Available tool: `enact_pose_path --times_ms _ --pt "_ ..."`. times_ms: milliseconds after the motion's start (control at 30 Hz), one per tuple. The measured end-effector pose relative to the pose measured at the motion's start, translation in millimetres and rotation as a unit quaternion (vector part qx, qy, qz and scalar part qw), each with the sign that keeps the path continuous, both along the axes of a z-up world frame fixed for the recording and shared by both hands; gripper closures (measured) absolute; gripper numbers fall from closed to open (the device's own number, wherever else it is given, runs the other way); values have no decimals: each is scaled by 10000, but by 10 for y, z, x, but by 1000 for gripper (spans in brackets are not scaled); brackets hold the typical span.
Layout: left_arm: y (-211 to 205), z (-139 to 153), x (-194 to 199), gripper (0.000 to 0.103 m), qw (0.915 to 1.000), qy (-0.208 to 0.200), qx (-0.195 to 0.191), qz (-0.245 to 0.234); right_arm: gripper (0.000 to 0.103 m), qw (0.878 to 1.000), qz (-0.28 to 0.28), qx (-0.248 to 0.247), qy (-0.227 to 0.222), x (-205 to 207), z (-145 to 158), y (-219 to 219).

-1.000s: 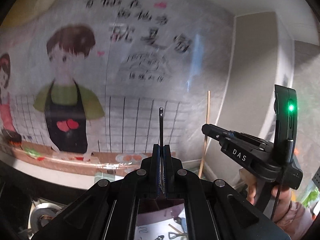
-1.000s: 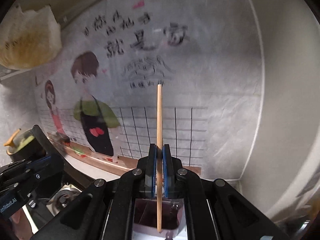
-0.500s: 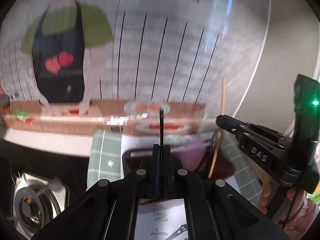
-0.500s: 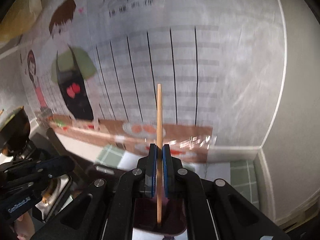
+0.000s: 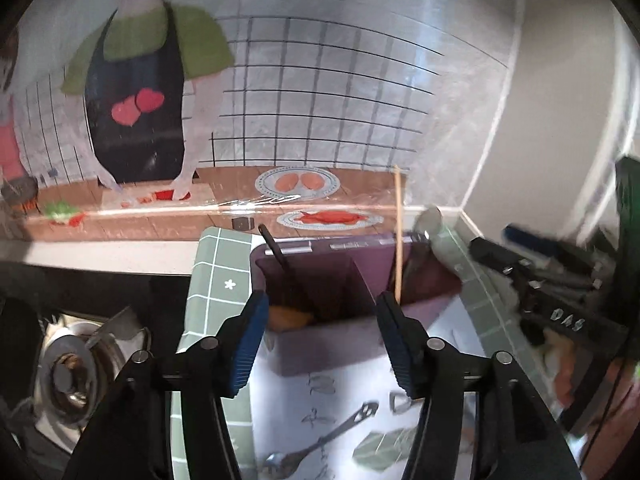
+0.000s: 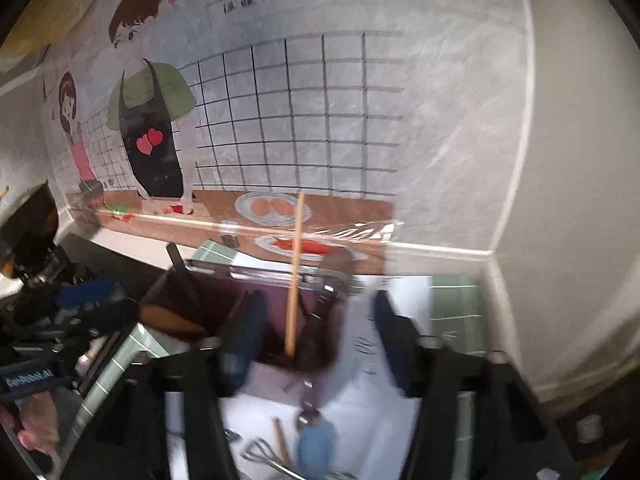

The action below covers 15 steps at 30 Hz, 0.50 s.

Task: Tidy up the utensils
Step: 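Drop both sticks into the caddy and pull both tools back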

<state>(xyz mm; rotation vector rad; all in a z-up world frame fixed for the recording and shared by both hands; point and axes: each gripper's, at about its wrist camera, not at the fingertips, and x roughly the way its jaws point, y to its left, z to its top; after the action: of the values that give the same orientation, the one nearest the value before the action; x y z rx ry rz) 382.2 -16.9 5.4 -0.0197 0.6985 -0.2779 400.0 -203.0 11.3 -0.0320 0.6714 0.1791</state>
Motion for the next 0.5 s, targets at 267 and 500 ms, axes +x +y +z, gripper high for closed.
enact_pose_path --times_ms 267,500 --pt "-15 -506 -304 41 9962 763 407 -135 0 9888 124 -1412 465 -421 -288 -107" --pt "-22 -1016 -427 41 9876 1368 717 -275 0 9812 697 -1405 1126 -606 -758 -58"
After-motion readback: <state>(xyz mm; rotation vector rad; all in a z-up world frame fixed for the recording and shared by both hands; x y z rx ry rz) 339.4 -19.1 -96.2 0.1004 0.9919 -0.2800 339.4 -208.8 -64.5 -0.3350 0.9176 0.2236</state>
